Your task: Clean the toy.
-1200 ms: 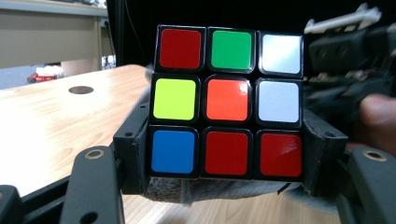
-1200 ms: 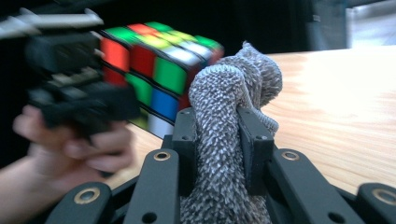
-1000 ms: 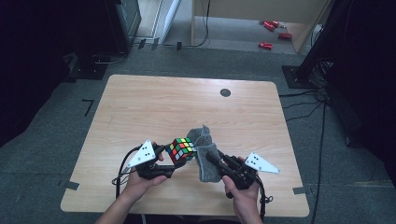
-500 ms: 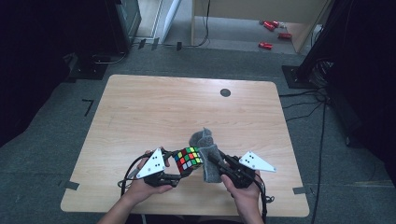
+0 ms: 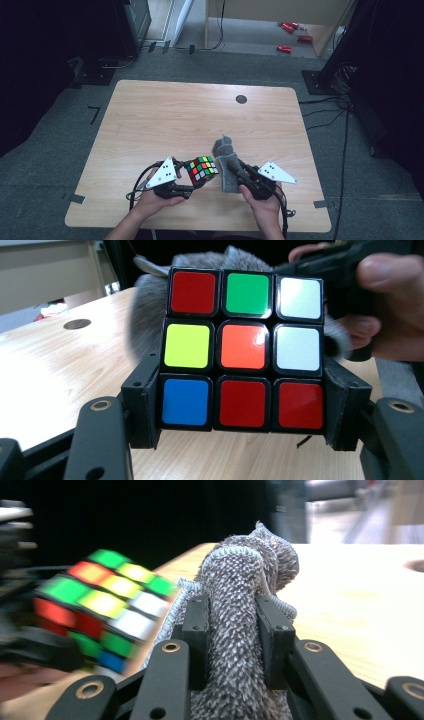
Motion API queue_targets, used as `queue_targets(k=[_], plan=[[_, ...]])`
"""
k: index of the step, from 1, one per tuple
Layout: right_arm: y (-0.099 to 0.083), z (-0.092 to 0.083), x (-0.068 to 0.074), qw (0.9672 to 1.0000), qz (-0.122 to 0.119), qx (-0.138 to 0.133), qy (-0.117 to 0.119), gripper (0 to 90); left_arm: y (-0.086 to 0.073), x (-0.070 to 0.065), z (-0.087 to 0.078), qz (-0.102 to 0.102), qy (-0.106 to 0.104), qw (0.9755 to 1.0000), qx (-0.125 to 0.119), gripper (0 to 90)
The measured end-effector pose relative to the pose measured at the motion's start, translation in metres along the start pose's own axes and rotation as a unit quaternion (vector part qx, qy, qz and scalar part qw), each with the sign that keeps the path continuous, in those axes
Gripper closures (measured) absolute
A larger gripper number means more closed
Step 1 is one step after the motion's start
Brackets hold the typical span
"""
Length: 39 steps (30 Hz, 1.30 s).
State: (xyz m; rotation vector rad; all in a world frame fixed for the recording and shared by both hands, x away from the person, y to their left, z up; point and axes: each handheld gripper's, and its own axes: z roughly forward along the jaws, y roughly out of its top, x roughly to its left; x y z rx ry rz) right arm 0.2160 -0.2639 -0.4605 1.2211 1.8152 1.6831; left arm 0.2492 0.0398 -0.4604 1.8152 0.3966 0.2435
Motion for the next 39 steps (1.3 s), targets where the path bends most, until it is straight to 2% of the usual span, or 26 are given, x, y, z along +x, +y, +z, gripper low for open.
queue_targets(k=[1,2,3,4,7,9,12,16,19,21,24,28,30,31,32,36,39], plan=[[0.000,-0.001,-0.005,0.9997,-0.008,0.004,-0.024,71.1,0.000,0.002,0.000,-0.010,0.002,0.9999,0.001,33.8],[-0.001,-0.001,-0.008,0.9983,-0.027,0.015,-0.050,70.9,-0.001,0.005,-0.001,-0.017,0.006,0.9998,0.002,33.8],[-0.003,-0.001,-0.012,0.9957,-0.045,0.031,-0.074,70.7,-0.002,0.006,0.000,-0.025,0.011,0.9996,0.004,33.8],[-0.005,0.000,-0.017,0.9933,-0.051,0.048,-0.092,70.6,-0.003,0.008,0.000,-0.030,0.016,0.9994,0.008,33.8],[-0.015,0.004,-0.031,0.9874,-0.042,0.083,-0.128,70.2,-0.005,0.010,0.002,-0.041,0.030,0.9985,0.019,33.8],[-0.021,0.007,-0.038,0.9851,-0.028,0.102,-0.136,67.9,-0.005,0.011,0.003,-0.045,0.033,0.9981,0.024,33.8],[-0.026,0.011,-0.043,0.9815,-0.031,0.121,-0.145,62.3,-0.005,0.013,0.003,-0.055,0.035,0.9976,0.025,33.8],[-0.025,0.011,-0.043,0.9823,-0.036,0.114,-0.144,49.7,-0.006,0.016,0.002,-0.066,0.040,0.9966,0.027,33.8],[-0.019,0.008,-0.039,0.9859,-0.042,0.089,-0.136,38.7,-0.005,0.017,0.001,-0.073,0.040,0.9963,0.024,33.8],[-0.014,0.006,-0.033,0.9898,-0.046,0.060,-0.121,34.8,-0.005,0.019,0.000,-0.079,0.040,0.9959,0.021,33.8],[-0.006,0.003,-0.019,0.9939,-0.069,0.020,-0.083,32.9,-0.005,0.021,-0.002,-0.089,0.039,0.9951,0.018,33.8],[-0.003,0.006,0.003,0.9937,-0.110,-0.002,-0.019,32.2,-0.003,0.025,-0.004,-0.122,0.031,0.9921,0.007,33.8],[-0.006,0.010,0.014,0.9906,-0.136,-0.003,0.005,31.2,-0.002,0.027,-0.005,-0.134,0.021,0.9907,0.003,33.8],[-0.008,0.013,0.020,0.9879,-0.154,-0.005,0.020,30.5,-0.002,0.027,-0.006,-0.137,0.018,0.9904,0.002,33.8],[-0.010,0.014,0.025,0.9865,-0.162,-0.005,0.024,29.9,-0.001,0.027,-0.006,-0.141,0.014,0.9899,0.000,33.8],[-0.016,0.022,0.043,0.9760,-0.213,-0.008,0.046,26.3,0.001,0.024,-0.004,-0.148,-0.001,0.9890,0.004,33.8],[-0.021,0.026,0.049,0.9711,-0.232,-0.012,0.054,26.0,0.002,0.022,-0.001,-0.151,-0.011,0.9885,0.010,33.8]])
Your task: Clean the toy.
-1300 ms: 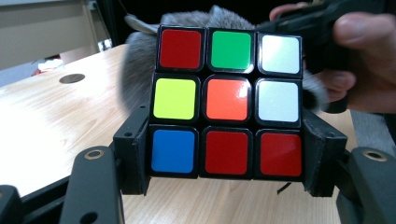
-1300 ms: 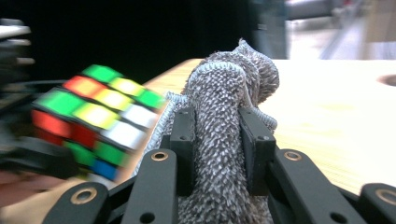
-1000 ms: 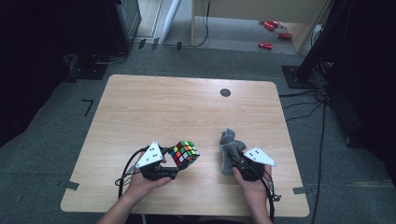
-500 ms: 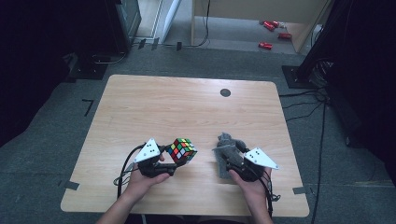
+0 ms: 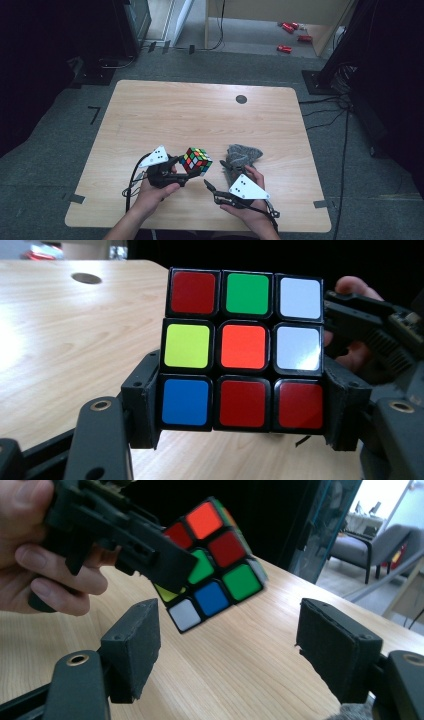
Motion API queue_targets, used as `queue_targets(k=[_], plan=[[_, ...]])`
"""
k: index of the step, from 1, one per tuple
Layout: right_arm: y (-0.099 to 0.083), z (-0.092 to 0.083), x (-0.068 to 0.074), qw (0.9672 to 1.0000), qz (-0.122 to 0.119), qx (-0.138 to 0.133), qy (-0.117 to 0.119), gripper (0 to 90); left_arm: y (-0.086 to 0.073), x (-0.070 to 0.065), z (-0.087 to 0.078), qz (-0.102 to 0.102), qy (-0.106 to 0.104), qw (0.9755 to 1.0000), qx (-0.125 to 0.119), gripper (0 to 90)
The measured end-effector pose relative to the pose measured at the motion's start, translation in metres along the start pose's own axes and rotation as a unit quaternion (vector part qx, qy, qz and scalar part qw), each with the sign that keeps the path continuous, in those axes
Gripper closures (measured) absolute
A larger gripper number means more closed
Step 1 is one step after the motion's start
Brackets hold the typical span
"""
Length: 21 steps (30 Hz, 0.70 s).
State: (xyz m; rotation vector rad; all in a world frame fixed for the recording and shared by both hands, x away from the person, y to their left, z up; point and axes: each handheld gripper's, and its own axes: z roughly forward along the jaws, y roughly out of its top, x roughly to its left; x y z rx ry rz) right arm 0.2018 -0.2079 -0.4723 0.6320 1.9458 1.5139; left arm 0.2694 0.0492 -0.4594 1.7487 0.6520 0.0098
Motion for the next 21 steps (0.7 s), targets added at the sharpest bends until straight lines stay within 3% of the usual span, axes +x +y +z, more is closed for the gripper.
queue_targets(k=[13,17,21], plan=[[-0.009,0.010,0.012,0.9958,-0.087,-0.009,-0.028,25.5,0.001,-0.007,0.008,-0.014,-0.041,0.9986,0.029,33.8],[-0.011,0.011,0.016,0.9920,-0.121,-0.010,-0.035,27.5,0.002,-0.009,0.010,-0.022,-0.062,0.9970,0.042,33.7],[-0.011,0.012,0.018,0.9866,-0.157,-0.005,-0.044,30.1,0.002,-0.006,0.012,-0.033,-0.063,0.9960,0.054,33.6]])
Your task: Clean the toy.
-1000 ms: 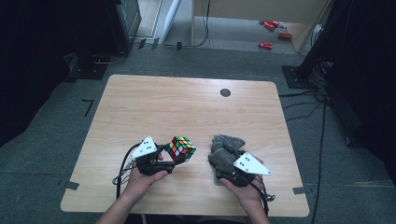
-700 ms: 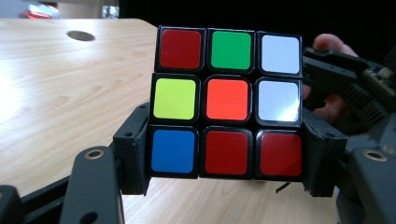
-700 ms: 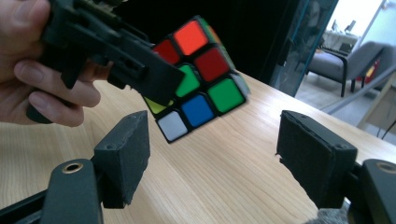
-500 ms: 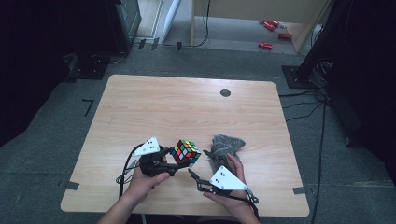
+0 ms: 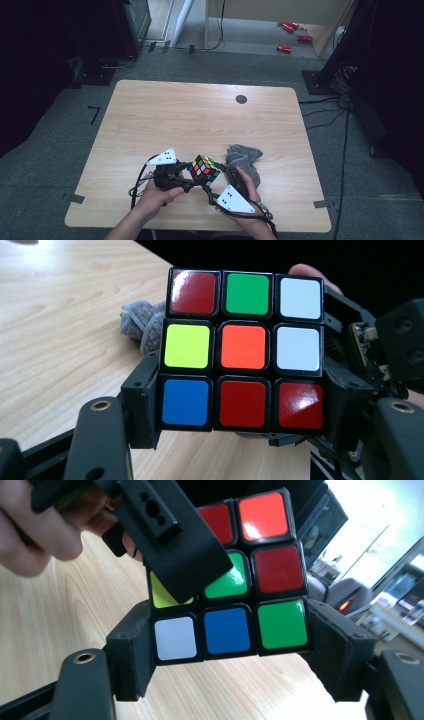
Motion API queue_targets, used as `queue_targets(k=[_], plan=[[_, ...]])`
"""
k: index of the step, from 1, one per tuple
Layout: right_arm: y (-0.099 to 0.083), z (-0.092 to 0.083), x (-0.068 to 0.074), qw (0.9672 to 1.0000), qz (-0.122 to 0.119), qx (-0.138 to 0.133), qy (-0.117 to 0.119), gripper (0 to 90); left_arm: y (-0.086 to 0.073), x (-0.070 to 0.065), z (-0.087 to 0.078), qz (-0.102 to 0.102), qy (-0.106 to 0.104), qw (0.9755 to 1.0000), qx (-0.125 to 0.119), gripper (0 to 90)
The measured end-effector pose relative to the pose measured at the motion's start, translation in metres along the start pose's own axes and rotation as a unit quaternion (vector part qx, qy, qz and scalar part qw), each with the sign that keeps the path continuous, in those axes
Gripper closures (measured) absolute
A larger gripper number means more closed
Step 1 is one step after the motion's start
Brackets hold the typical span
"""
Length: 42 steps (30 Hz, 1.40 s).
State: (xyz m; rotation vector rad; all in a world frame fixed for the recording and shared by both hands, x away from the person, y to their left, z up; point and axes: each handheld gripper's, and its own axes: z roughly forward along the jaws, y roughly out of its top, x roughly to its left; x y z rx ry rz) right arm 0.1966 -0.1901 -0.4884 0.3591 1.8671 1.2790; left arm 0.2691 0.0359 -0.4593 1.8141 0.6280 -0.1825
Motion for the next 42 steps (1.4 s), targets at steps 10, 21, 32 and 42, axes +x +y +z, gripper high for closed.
queue_targets(k=[10,21,32,42], plan=[[-0.001,-0.003,-0.007,0.9998,0.017,0.012,0.002,34.0,0.002,0.004,-0.009,0.010,-0.019,0.9991,-0.036,23.5],[0.000,-0.018,-0.040,0.9853,0.170,0.020,-0.005,34.0,-0.002,-0.005,-0.016,0.143,0.038,0.9879,-0.046,18.9],[0.017,-0.021,-0.041,0.9522,0.300,0.021,0.055,34.0,-0.016,-0.024,-0.002,0.284,0.129,0.9496,-0.036,18.9],[0.019,-0.014,-0.032,0.9392,0.333,0.053,0.065,33.9,-0.024,-0.029,0.008,0.346,0.174,0.9216,-0.019,18.9]])
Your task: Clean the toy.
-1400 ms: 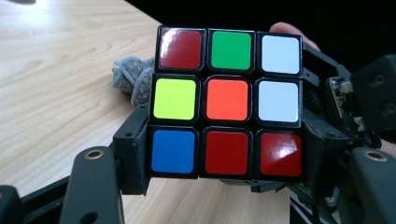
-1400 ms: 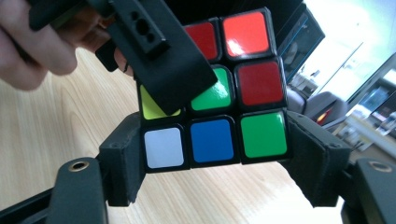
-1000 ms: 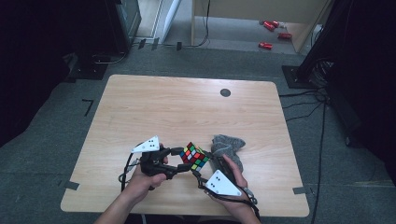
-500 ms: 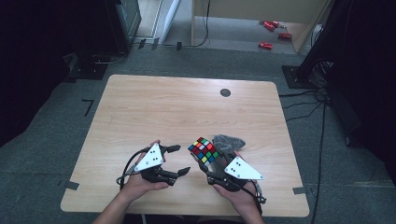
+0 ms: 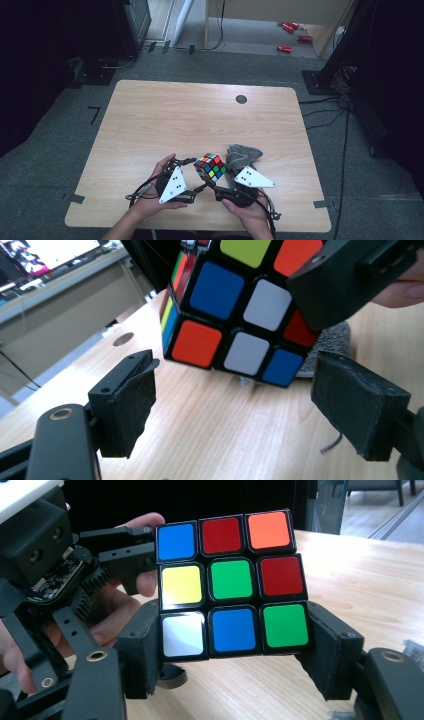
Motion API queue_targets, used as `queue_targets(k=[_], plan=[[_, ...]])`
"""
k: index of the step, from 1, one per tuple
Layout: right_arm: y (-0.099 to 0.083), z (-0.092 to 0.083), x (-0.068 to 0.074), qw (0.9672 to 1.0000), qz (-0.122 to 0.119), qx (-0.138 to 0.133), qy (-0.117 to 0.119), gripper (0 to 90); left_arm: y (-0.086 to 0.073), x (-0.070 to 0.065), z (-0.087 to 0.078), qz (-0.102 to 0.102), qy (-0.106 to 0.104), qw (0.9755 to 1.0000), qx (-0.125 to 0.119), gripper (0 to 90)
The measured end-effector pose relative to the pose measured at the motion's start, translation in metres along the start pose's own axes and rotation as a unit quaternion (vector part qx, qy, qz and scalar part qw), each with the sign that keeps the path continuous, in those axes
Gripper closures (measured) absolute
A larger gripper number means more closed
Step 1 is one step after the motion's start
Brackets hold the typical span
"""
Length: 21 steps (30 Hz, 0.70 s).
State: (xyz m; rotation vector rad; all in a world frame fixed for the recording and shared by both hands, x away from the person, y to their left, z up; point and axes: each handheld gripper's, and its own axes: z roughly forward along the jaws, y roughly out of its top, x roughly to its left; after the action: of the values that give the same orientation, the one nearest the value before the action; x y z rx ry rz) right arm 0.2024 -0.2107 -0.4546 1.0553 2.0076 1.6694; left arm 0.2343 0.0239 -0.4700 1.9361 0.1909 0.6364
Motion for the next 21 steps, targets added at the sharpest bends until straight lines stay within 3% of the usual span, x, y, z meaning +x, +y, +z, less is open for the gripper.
queue_targets(k=[3,9,13,17,21], plan=[[-0.001,0.001,0.000,0.9998,0.016,0.005,0.005,33.9,0.000,-0.005,0.001,0.030,0.020,0.9993,0.002,18.9],[-0.002,0.005,0.002,0.9990,0.038,0.020,0.008,33.9,0.000,-0.012,0.003,0.057,0.028,0.9980,-0.001,21.2],[-0.003,0.007,0.003,0.9980,0.052,0.033,0.017,33.9,-0.001,-0.012,0.004,0.060,0.029,0.9978,-0.001,24.8],[-0.005,0.010,0.002,0.9965,0.062,0.046,0.030,33.7,-0.002,-0.015,0.004,0.075,0.033,0.9966,0.005,29.8],[-0.006,0.011,-0.002,0.9965,0.063,0.040,0.038,31.3,-0.002,-0.013,0.004,0.061,0.023,0.9979,0.004,33.2]])
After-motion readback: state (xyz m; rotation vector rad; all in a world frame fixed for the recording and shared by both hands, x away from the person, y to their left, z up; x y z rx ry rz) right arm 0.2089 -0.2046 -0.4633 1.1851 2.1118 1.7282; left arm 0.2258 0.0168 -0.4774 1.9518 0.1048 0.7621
